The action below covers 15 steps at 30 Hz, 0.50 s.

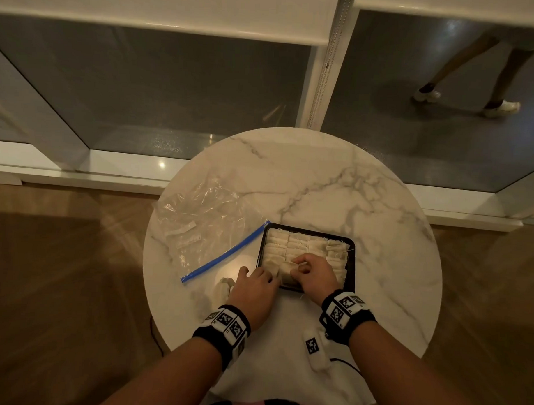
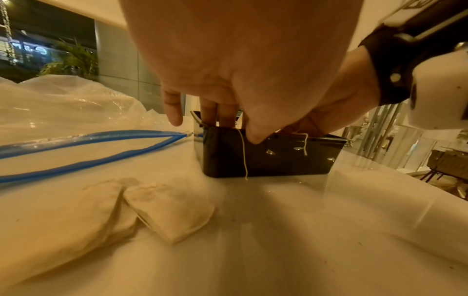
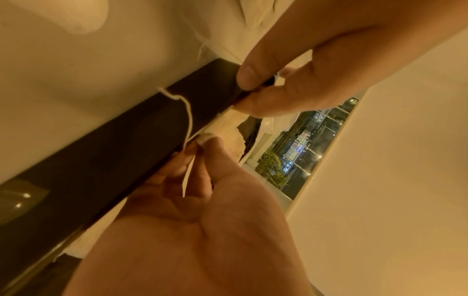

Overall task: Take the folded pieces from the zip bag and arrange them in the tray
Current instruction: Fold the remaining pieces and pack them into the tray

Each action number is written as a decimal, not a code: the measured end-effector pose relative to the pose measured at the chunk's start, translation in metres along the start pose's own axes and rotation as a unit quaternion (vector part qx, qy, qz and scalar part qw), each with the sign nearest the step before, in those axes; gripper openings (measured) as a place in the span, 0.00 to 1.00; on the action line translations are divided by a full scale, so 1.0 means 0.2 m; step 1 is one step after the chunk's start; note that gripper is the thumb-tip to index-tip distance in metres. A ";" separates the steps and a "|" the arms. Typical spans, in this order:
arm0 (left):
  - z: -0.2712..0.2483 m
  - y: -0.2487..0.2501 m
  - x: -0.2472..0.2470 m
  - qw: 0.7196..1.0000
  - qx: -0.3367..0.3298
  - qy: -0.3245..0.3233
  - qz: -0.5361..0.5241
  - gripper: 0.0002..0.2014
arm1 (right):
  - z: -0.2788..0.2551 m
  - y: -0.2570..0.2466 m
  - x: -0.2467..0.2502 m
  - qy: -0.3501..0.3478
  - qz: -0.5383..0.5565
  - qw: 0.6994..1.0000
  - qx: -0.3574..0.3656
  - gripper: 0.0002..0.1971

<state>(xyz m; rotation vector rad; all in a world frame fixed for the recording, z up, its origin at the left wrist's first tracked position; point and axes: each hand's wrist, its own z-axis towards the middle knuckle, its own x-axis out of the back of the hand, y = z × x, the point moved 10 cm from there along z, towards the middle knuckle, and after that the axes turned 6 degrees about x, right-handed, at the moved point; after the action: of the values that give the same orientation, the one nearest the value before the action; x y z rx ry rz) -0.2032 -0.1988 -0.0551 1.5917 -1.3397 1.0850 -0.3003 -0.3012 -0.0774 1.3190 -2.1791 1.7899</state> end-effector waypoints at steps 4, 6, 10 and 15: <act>0.00 0.00 -0.01 1.000 0.001 -0.005 -0.014 0.18 | 0.02 0.02 -0.03 -0.023 -0.018 1.000 -0.010 0.13; 0.00 0.00 -0.02 0.999 0.004 -0.010 -0.036 0.16 | 0.02 0.03 -0.04 -0.031 -0.030 0.999 -0.017 0.11; 0.01 0.00 -0.01 0.996 0.008 -0.007 -0.085 0.15 | 0.03 0.06 -0.05 -0.040 -0.075 0.996 -0.024 0.12; 0.01 0.01 -0.01 0.994 0.003 0.006 -0.108 0.18 | 0.04 0.02 -0.06 -0.056 -0.135 0.989 -0.003 0.12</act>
<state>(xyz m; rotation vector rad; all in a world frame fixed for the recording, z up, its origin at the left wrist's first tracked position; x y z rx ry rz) -0.2053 -0.1998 -0.0583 1.6892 -1.1269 0.9654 -0.2916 -0.3019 -0.0901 1.6576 -1.9385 1.6429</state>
